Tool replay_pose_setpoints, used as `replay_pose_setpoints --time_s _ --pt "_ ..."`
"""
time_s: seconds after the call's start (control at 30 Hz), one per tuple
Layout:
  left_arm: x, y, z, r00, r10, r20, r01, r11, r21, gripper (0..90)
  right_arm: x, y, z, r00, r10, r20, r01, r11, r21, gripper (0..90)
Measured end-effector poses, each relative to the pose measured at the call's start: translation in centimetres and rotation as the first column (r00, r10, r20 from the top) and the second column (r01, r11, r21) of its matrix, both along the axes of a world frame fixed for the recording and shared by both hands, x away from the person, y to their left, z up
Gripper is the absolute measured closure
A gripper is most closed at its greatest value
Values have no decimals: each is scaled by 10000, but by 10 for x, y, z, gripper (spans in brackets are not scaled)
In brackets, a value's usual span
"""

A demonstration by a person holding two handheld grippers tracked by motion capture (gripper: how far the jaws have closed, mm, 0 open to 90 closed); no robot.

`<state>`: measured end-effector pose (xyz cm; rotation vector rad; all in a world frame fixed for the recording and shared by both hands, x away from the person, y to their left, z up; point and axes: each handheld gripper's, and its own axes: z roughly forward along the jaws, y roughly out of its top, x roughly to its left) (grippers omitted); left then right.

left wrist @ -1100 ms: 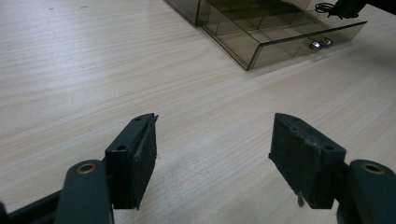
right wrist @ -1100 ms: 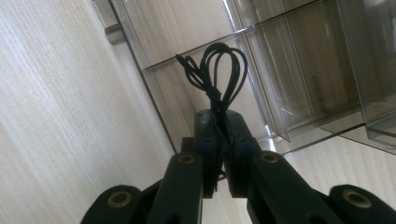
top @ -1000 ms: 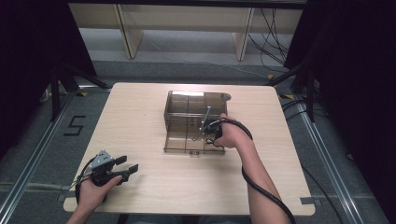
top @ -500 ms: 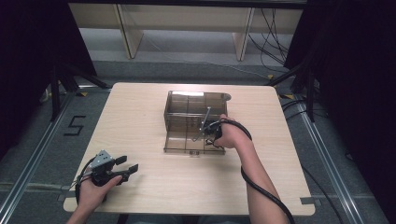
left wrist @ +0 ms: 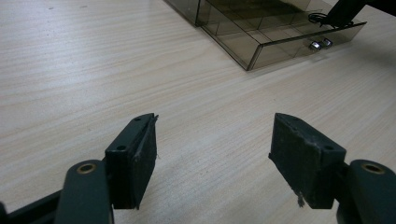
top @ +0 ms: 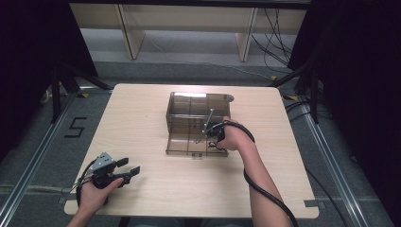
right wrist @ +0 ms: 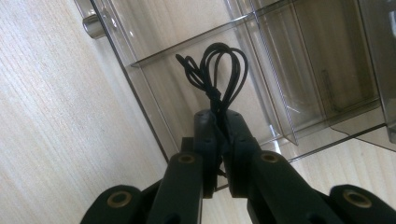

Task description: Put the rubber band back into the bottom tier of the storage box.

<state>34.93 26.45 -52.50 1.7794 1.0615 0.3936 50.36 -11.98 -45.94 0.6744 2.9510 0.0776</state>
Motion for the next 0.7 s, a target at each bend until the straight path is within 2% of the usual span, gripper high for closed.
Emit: replay_pose_setpoints --time_s 0.17,0.23,0.27,0.33,0.43,0.47,0.7 --pt "0 0 0 10000 -1 -5 1 10000 0 312 1 0 -1 9999 172 -11 -172 9999 0 858" --pt "0 0 0 10000 -2 2 2 10000 -9 312 1 0 -1 10000 64 67 -64 10000 -30 859" --pt "0 0 0 10000 -5 3 5 10000 -20 312 2 0 -1 9998 217 -50 -217 9998 39 858" --pt "0 0 0 10000 -8 5 8 10000 -13 312 1 1 -1 10000 10 -15 -10 10000 -51 858" --pt "0 0 0 10000 15 -28 -15 10000 -2 312 2 1 -3 9997 231 -43 -232 9997 -29 858" --pt "0 0 0 10000 17 -14 -16 10000 30 312 1 1 -3 10000 18 -81 -18 10000 -43 858" --pt "0 0 0 10000 -13 5 13 10000 -11 312 2 0 -4 9999 87 -132 -87 10000 -24 858"
